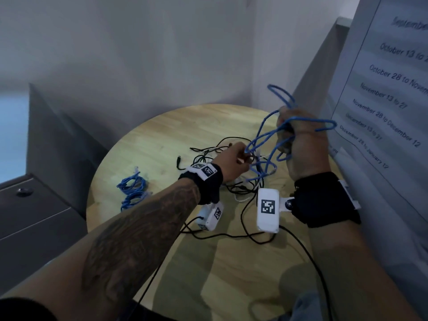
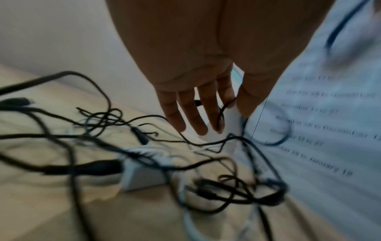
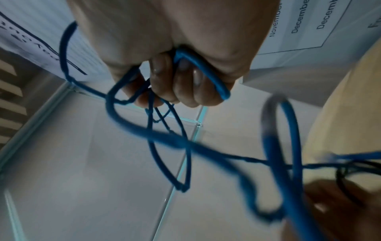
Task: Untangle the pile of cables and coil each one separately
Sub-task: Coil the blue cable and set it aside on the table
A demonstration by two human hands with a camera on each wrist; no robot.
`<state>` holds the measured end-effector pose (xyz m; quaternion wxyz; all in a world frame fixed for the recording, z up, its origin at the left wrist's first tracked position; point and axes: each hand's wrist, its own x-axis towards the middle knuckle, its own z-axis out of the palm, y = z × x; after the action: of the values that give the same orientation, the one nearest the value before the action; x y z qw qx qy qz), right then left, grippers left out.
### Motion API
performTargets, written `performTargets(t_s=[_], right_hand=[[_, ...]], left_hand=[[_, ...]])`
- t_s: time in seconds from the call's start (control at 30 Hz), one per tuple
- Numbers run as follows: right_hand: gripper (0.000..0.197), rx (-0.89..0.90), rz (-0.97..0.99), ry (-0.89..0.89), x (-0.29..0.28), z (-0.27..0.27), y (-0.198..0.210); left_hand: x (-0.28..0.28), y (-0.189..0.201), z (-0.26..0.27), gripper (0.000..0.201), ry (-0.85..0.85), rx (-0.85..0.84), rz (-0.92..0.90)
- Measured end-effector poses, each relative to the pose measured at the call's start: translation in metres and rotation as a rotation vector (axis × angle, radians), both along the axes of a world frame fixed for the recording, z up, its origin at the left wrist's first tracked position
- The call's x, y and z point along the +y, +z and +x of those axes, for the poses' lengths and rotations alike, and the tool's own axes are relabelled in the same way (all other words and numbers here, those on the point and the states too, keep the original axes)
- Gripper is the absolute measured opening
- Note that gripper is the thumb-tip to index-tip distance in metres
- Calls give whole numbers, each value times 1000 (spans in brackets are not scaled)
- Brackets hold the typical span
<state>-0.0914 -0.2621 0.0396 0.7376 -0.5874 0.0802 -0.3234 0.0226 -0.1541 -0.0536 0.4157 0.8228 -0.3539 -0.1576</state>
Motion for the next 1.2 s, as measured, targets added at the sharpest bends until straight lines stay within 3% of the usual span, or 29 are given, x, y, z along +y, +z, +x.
performTargets(t_s=[0.13,0.2,0.3,0.33,0.43,0.57,0.7,0.8,0.87,0.97,1.07,1.2], right_hand=[[24,-120,82,-12,-9,-5,9],[28,-142,150,21,-14,-6,9],[31,-81,144,69,-13,-4,6],[31,-50,121,62,-13,-4,4],[28,3,102,17,-15,-4,0],[25,-33,112,-55,-24,-7,5],[32,131,-154,-155,-25,-10,7],[23,26,-127,-107,-22,-10,9],[23,-33,-6,-75,-26,-9,10],[25,-51,25,-50,-31,-9,11],[23,-67,91,-97,-33,-10,11],[23,-39,-50,-145,-32,-10,13]], left_hand=[[7,-18,5,29,101,49,117],[9,-22,6,34,132,41,114],[3,-15,-1,56,99,29,19],[-2,-10,-4,55,77,60,-42],[-12,2,-11,25,16,105,-130],[-16,-2,-1,24,68,54,-46],[-25,-6,6,20,81,-97,97],[-29,-5,4,16,87,-104,102],[-30,-4,0,12,61,-65,60],[-34,-3,-5,18,74,121,-96],[-32,-4,-2,13,76,210,-85],[-29,-12,1,13,91,253,-50]])
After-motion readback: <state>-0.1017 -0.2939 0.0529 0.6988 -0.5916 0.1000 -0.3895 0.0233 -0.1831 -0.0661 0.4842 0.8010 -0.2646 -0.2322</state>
